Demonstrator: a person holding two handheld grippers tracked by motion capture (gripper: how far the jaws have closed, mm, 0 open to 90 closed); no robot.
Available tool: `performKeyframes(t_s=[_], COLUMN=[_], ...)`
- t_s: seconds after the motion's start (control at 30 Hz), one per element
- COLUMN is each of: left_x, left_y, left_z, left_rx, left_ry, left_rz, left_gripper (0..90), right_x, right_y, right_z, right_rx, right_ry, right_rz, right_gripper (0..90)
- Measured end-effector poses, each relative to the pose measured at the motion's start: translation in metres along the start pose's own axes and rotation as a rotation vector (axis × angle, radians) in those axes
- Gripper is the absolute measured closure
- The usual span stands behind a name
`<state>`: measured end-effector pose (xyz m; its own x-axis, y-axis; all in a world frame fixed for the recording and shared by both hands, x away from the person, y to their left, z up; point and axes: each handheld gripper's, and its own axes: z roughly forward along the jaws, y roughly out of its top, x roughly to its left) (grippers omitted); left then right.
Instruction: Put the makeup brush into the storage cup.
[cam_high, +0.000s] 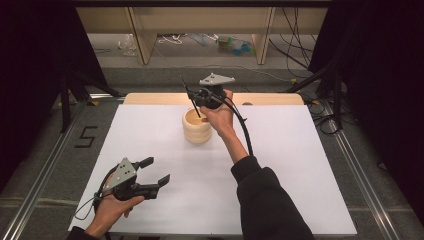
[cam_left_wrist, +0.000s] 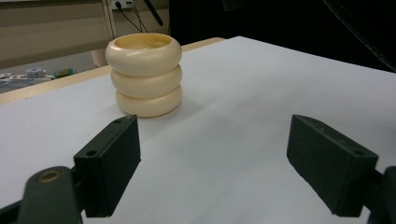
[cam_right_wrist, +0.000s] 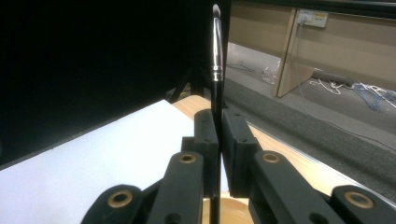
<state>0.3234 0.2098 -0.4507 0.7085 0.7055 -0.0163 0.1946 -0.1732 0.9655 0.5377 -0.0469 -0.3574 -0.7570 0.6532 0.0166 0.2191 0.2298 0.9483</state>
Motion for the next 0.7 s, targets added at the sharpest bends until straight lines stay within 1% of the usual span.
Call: performKeyframes(t_s=[0.2, 0.23, 0.27, 0.37, 0.4, 0.43, 0.5, 0.63, 0.7], left_x=[-0.0001, -0.0007, 0.0001, -0.0003, 0.0002, -0.0004, -0.0008, -0.0008, -0.001], left_y=[0.0, -0.0002, 0.0, 0.0, 0.0001, -0.0001, -0.0001, 0.0, 0.0001], left_z=[0.0, -0.0001, -0.0001, 0.0, -0.0001, -0.0001, 0.0, -0.0001, -0.0001], left_rx=[0.0, 0.001, 0.0, -0.001, 0.0, 0.0, -0.002, -0.001, -0.002], left_ry=[-0.001, 0.0, -0.001, -0.001, -0.001, 0.0, -0.001, -0.001, -0.002], left_rz=[0.0, -0.009, 0.001, -0.004, 0.003, -0.005, -0.008, -0.008, -0.007], left_gripper=[17.6, 17.6, 17.6, 17.5, 17.5, 17.6, 17.5, 17.5, 17.6], right_x=[-0.0013, -0.0013, -0.0015, -0.0028, -0.0031, -0.0035, -0.0041, -0.0046, -0.0048], right_y=[-0.0022, -0.0025, -0.0028, -0.0043, -0.0045, -0.0046, -0.0048, -0.005, -0.0053], right_z=[0.0027, 0.0035, 0.004, 0.0054, 0.0055, 0.0059, 0.0058, 0.0059, 0.0063], right_rx=[0.009, 0.006, 0.005, 0.009, 0.009, 0.005, 0.002, -0.002, 0.001], right_ry=[-0.008, -0.004, -0.006, -0.014, -0.017, -0.014, -0.018, -0.013, -0.012], right_rz=[0.001, 0.003, 0.002, 0.004, 0.003, 0.005, 0.004, 0.023, 0.023], right_gripper=[85.2, 85.2, 85.2, 85.2, 85.2, 85.2, 85.2, 85.2, 85.2])
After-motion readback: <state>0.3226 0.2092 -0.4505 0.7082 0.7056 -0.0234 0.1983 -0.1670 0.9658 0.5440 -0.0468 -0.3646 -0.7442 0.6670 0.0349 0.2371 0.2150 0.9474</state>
